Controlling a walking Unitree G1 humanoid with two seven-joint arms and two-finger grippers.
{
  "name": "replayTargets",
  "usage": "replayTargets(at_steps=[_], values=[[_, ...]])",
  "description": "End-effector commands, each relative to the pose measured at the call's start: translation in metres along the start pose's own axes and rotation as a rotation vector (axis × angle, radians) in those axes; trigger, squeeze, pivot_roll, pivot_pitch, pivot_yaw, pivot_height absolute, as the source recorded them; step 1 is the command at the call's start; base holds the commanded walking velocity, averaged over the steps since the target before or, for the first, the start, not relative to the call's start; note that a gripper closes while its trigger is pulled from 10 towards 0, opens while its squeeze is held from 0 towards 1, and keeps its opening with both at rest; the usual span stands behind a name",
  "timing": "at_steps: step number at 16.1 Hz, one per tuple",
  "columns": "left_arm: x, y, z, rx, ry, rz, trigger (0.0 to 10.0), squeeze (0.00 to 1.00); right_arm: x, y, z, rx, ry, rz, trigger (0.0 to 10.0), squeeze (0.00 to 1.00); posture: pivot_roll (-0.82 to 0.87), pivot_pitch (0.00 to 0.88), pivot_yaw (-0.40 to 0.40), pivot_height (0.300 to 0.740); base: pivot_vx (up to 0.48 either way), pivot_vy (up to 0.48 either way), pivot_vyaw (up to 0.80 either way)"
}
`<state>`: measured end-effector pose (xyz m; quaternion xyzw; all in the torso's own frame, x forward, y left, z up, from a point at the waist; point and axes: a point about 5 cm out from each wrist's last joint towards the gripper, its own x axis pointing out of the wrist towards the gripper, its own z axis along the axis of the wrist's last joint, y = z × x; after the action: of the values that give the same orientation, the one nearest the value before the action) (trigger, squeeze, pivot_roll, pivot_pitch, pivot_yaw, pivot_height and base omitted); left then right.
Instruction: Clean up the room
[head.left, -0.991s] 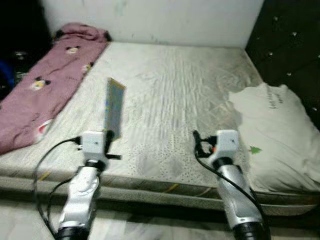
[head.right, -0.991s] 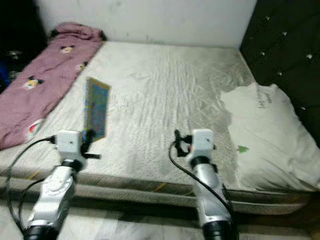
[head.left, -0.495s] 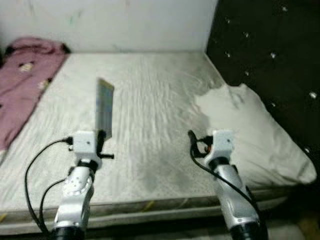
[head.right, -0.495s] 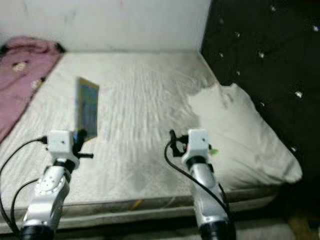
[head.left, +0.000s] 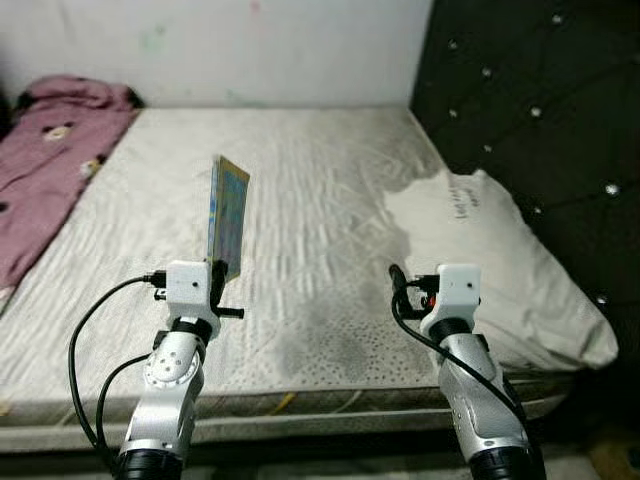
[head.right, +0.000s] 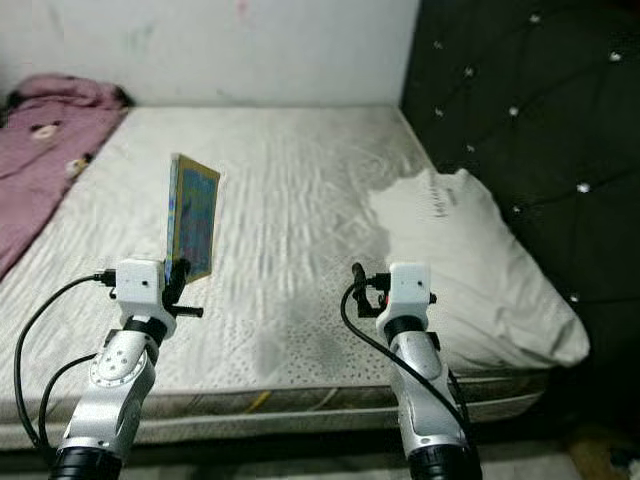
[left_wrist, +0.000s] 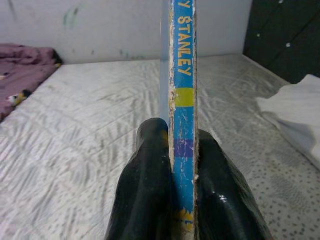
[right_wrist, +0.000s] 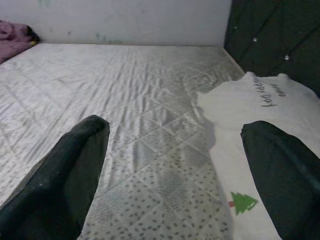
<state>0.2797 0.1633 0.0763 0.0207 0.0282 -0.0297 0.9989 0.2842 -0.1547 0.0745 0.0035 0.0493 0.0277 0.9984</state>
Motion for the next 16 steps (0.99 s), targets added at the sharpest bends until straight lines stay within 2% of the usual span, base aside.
replayTargets(at_steps=[1, 11, 16], values=[[0.0031, -0.0008, 0.0076, 0.006, -0.032, -0.001, 10.0, 0.0, 0.0013, 0.001, 0.0032, -0.002, -0.009, 0.005, 10.0, 0.0, -0.01, 0.0, 0.0, 0.74, 0.0, -0.311, 0.0], [0.0032, -0.0009, 0.0075, 0.007, -0.033, -0.002, 10.0, 0.0, 0.0017, 0.0014, 0.0027, -0.004, -0.005, 0.005, 10.0, 0.0, -0.01, 0.0, 0.0, 0.74, 0.0, -0.424, 0.0], [0.0029, -0.0004, 0.0079, 0.006, -0.041, 0.009, 10.0, 0.0, 0.0015, 0.0018, 0.0018, -0.005, -0.003, 0.008, 10.0, 0.0, 0.0, 0.0, -0.002, 0.74, 0.0, 0.0, 0.0]])
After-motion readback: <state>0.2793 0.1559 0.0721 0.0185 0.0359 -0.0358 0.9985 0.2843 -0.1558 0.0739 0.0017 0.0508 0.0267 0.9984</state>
